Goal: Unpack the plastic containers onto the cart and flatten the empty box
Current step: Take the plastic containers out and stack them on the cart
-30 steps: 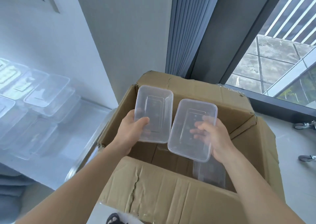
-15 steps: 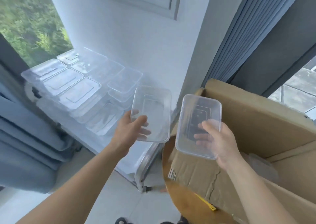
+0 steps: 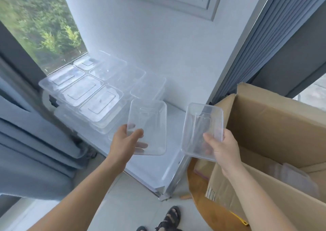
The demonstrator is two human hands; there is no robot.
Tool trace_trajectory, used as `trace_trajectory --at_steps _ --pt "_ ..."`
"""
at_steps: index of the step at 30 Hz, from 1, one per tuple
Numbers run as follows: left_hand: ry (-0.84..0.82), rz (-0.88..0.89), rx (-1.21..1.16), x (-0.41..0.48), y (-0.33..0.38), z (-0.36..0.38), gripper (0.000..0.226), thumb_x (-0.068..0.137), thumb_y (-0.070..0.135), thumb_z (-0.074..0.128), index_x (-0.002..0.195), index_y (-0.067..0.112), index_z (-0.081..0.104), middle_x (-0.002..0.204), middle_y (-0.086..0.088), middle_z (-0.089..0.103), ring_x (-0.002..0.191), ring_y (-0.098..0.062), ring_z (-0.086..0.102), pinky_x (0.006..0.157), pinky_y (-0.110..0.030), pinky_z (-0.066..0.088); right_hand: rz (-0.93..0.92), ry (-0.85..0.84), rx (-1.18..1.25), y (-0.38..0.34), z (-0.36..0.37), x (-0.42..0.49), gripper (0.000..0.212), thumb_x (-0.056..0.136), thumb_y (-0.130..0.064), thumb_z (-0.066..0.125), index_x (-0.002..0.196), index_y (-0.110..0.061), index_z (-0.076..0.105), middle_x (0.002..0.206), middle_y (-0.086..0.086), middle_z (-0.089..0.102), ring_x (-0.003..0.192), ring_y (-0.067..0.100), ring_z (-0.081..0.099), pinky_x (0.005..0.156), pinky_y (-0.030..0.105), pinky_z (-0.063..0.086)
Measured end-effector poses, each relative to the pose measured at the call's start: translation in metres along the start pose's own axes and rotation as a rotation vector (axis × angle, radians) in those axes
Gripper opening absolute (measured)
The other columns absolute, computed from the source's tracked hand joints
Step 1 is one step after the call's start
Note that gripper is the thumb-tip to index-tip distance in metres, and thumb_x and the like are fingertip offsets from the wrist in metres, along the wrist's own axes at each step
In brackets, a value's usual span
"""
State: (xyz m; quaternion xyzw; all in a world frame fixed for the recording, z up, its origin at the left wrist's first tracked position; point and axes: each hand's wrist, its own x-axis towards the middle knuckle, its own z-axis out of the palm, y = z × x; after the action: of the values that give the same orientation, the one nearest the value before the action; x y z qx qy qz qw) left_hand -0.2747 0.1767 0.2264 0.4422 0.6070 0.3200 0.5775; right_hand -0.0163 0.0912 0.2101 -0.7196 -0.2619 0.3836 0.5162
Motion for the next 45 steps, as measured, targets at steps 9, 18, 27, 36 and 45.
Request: trace_trajectory --at_steps 9,18,27,36,45 --pt "-0.091 -0.021 0.108 0.048 0.014 0.006 0.037 0.091 0.016 0.065 0.126 0.017 0.053 0.106 -0.01 0.069 0.075 -0.025 0.075 0.076 -0.047 0.061 0.047 0.02 -0.304 0.017 0.055 0.055 0.062 0.087 -0.046 0.065 0.139 -0.019 0.043 0.127 0.0 0.06 0.109 0.024 0.061 0.091 0.046 0.053" --pt "-0.285 -0.064 0.162 0.112 0.014 -0.012 0.049 0.088 0.027 0.067 0.132 0.021 0.047 0.108 -0.008 0.066 0.076 -0.023 0.075 0.07 -0.04 0.059 0.244 0.177 -0.2 0.052 0.126 0.089 0.061 0.077 -0.047 0.066 0.129 -0.018 0.052 0.111 0.002 0.067 0.094 0.021 0.068 0.084 0.043 0.057" --pt "-0.473 -0.079 0.319 0.143 -0.003 -0.021 0.043 0.094 0.022 0.063 0.133 0.024 0.048 0.104 -0.002 0.066 0.076 -0.021 0.074 0.077 -0.044 0.06 0.459 0.324 -0.111 0.109 0.174 0.113 0.039 0.091 -0.029 0.064 0.122 -0.011 0.05 0.111 0.003 0.057 0.101 0.025 0.061 0.08 0.031 0.046" --pt "-0.487 -0.119 0.349 0.146 -0.017 -0.012 0.058 0.076 0.038 0.062 0.132 0.028 0.049 0.085 0.016 0.071 0.075 -0.025 0.074 0.083 -0.053 0.058 0.418 0.429 -0.391 0.131 0.167 0.139 0.07 0.091 -0.036 0.062 0.146 -0.005 0.032 0.143 0.014 0.044 0.126 0.035 0.05 0.1 0.052 0.048" --pt "-0.487 -0.099 0.369 0.144 -0.019 -0.002 0.047 0.093 0.022 0.064 0.136 0.022 0.047 0.104 0.0 0.065 0.074 -0.02 0.074 0.074 -0.042 0.06 0.086 0.026 -0.984 0.12 0.167 0.108 0.081 0.094 -0.052 0.055 0.159 -0.024 0.014 0.167 0.007 -0.003 0.154 0.03 -0.005 0.124 0.047 0.011"
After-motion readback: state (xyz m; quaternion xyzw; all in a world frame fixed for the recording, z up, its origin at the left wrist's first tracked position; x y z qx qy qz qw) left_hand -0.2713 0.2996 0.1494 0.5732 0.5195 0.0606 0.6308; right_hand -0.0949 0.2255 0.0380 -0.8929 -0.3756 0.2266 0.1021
